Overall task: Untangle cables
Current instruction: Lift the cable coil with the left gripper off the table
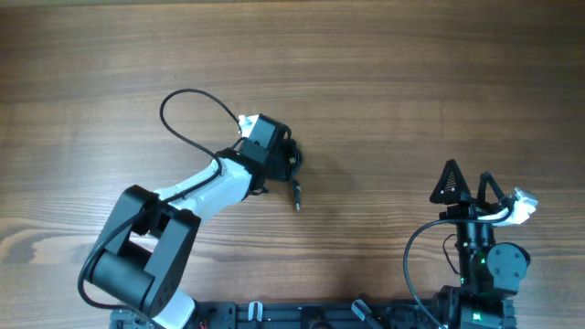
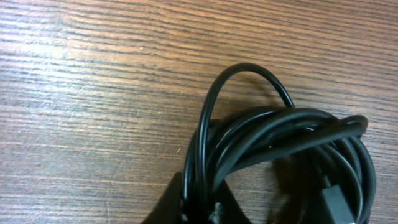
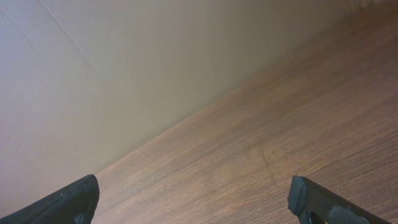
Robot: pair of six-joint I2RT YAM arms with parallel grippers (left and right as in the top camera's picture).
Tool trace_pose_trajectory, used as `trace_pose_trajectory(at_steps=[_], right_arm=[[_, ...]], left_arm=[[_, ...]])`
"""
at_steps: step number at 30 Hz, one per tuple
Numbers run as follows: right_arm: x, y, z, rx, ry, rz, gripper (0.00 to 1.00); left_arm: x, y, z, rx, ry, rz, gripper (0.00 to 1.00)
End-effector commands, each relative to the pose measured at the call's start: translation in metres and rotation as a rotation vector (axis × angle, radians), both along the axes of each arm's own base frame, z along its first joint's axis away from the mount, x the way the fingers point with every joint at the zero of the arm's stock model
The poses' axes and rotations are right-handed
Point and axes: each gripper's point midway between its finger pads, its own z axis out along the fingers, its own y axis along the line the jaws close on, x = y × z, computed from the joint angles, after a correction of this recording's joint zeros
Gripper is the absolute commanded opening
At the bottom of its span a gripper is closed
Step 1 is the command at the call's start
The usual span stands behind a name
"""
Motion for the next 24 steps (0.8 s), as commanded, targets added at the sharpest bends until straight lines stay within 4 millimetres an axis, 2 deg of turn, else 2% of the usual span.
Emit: trace_pose_trajectory(at_steps=[1, 5, 9, 13, 16, 18, 24], right_arm=[[0.0, 0.002, 0.0, -0.01, -0.002, 0.012, 1.0], [0.0, 0.002, 0.0, -0.01, -0.002, 0.012, 1.0], [0.0, 0.002, 0.0, -0.01, -0.002, 0.012, 1.0], [0.0, 0.002, 0.0, -0.01, -0.002, 0.012, 1.0], [0.0, 0.002, 0.0, -0.01, -0.002, 0.012, 1.0], [0.0, 0.002, 0.0, -0.01, -0.002, 0.012, 1.0], [0.0, 0.002, 0.0, -0.01, -0.001, 0.012, 1.0]], left_arm=[[-0.033, 0.001, -0.03, -0.021, 0.142, -0.022, 0.04], [-0.026, -0.003, 0.017, -0.073, 0.046, -0.027, 0.04], [-0.036, 0.003, 0.062, -0.101, -0.005, -0.029, 0.04], [-0.039, 0.004, 0.105, -0.156, -0.106, -0.034, 0.04], [-0.042, 0.007, 0.129, -0.186, -0.163, -0.037, 0.04], [-0.045, 0.008, 0.135, -0.194, -0.177, -0.037, 0.04], [-0.049, 0.01, 0.132, -0.183, -0.156, -0.036, 0.04]])
